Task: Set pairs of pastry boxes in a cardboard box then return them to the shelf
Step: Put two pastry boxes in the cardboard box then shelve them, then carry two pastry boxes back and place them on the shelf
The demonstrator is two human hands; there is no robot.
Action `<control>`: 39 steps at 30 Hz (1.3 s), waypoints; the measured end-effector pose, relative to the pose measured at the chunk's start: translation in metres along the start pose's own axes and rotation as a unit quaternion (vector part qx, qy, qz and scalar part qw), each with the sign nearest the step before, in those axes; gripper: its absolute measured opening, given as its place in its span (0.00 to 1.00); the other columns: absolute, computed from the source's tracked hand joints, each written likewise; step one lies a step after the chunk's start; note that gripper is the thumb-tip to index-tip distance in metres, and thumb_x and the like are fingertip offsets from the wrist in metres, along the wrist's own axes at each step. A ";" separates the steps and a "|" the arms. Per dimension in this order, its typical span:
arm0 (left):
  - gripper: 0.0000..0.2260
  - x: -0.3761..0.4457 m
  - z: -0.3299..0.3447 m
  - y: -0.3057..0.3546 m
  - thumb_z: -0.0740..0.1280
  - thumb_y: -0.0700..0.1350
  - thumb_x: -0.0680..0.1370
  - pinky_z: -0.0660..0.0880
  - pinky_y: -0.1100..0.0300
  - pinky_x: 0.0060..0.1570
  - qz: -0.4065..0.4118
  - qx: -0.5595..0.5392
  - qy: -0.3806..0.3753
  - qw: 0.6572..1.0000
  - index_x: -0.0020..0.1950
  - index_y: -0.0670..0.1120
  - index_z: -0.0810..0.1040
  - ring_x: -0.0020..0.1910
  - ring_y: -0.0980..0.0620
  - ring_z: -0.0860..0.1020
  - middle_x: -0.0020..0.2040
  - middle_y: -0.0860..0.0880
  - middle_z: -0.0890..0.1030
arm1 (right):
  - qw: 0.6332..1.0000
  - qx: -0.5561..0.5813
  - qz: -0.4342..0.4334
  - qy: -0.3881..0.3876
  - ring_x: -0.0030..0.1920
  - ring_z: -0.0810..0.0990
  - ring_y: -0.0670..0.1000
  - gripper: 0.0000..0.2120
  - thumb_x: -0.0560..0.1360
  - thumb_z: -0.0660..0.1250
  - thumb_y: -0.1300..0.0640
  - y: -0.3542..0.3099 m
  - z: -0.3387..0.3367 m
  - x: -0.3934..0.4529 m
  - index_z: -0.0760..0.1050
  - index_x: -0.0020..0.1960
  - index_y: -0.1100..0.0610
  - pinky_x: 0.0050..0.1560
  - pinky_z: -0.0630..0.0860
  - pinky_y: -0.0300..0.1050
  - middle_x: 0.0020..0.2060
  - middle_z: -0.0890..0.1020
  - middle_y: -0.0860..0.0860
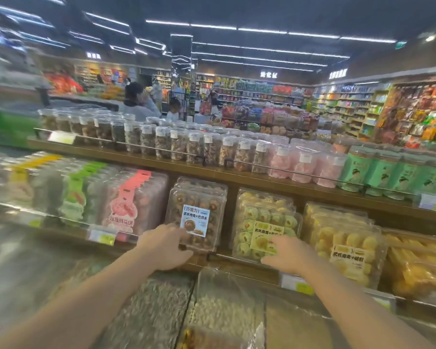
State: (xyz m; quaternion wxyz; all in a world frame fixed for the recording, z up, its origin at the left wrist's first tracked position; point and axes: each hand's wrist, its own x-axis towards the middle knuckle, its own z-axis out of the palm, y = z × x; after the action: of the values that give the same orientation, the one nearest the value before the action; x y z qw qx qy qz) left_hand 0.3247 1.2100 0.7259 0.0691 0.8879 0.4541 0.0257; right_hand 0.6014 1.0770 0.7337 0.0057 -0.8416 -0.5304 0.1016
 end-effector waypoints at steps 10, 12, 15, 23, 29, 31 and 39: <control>0.32 -0.200 0.016 -0.025 0.59 0.74 0.68 0.78 0.54 0.60 -0.259 -0.014 -0.008 0.966 0.65 0.60 0.79 0.64 0.50 0.79 0.63 0.56 0.80 | 0.949 -0.070 -0.303 -0.053 0.69 0.74 0.54 0.35 0.75 0.65 0.36 -0.140 0.049 -0.031 0.66 0.77 0.50 0.60 0.78 0.52 0.73 0.73 0.51; 0.27 -0.255 0.013 -0.035 0.64 0.71 0.73 0.77 0.56 0.58 -0.305 -0.006 -0.016 0.952 0.66 0.57 0.79 0.64 0.49 0.79 0.63 0.54 0.80 | 0.930 -0.059 -0.354 -0.074 0.71 0.73 0.53 0.36 0.75 0.65 0.36 -0.178 0.063 -0.060 0.65 0.78 0.51 0.60 0.78 0.51 0.74 0.71 0.50; 0.19 -0.342 0.007 -0.048 0.65 0.66 0.76 0.75 0.56 0.54 -0.385 -0.002 -0.017 0.923 0.64 0.60 0.78 0.62 0.50 0.78 0.63 0.55 0.78 | 0.902 -0.056 -0.423 -0.073 0.65 0.77 0.55 0.31 0.72 0.66 0.39 -0.234 0.080 -0.117 0.72 0.72 0.51 0.57 0.78 0.51 0.68 0.77 0.52; 0.25 -0.587 0.006 -0.051 0.64 0.68 0.77 0.75 0.52 0.61 -0.552 -0.007 0.011 0.834 0.71 0.60 0.74 0.68 0.50 0.74 0.68 0.55 0.75 | 0.828 -0.070 -0.551 -0.080 0.66 0.77 0.56 0.33 0.73 0.67 0.40 -0.337 0.105 -0.291 0.70 0.75 0.52 0.61 0.77 0.50 0.69 0.78 0.52; 0.26 -0.790 0.024 -0.006 0.64 0.67 0.77 0.74 0.51 0.66 -0.649 -0.033 0.046 0.758 0.72 0.58 0.74 0.70 0.49 0.74 0.70 0.53 0.75 | 0.769 -0.104 -0.624 -0.098 0.65 0.77 0.55 0.33 0.73 0.68 0.39 -0.387 0.133 -0.458 0.70 0.74 0.51 0.59 0.77 0.49 0.66 0.78 0.52; 0.25 -0.861 0.035 0.017 0.64 0.67 0.76 0.75 0.52 0.63 -0.681 -0.039 0.063 0.728 0.70 0.57 0.75 0.67 0.49 0.76 0.67 0.53 0.77 | 0.742 -0.113 -0.652 -0.105 0.66 0.77 0.55 0.36 0.70 0.67 0.37 -0.402 0.149 -0.518 0.69 0.76 0.49 0.61 0.77 0.51 0.70 0.76 0.52; 0.26 -1.090 0.109 0.129 0.62 0.68 0.77 0.76 0.49 0.63 -0.796 -0.115 0.079 0.589 0.72 0.60 0.73 0.68 0.51 0.75 0.70 0.56 0.75 | 0.601 -0.199 -0.764 -0.124 0.73 0.70 0.55 0.37 0.76 0.66 0.36 -0.445 0.241 -0.752 0.62 0.79 0.51 0.69 0.73 0.54 0.77 0.68 0.51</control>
State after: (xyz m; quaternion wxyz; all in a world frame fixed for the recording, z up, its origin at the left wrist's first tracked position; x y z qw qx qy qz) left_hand -0.1988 0.2419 0.6559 0.1273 0.1520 0.9766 0.0830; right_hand -0.1513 0.5752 0.6740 -0.1526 -0.0891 -0.9827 0.0553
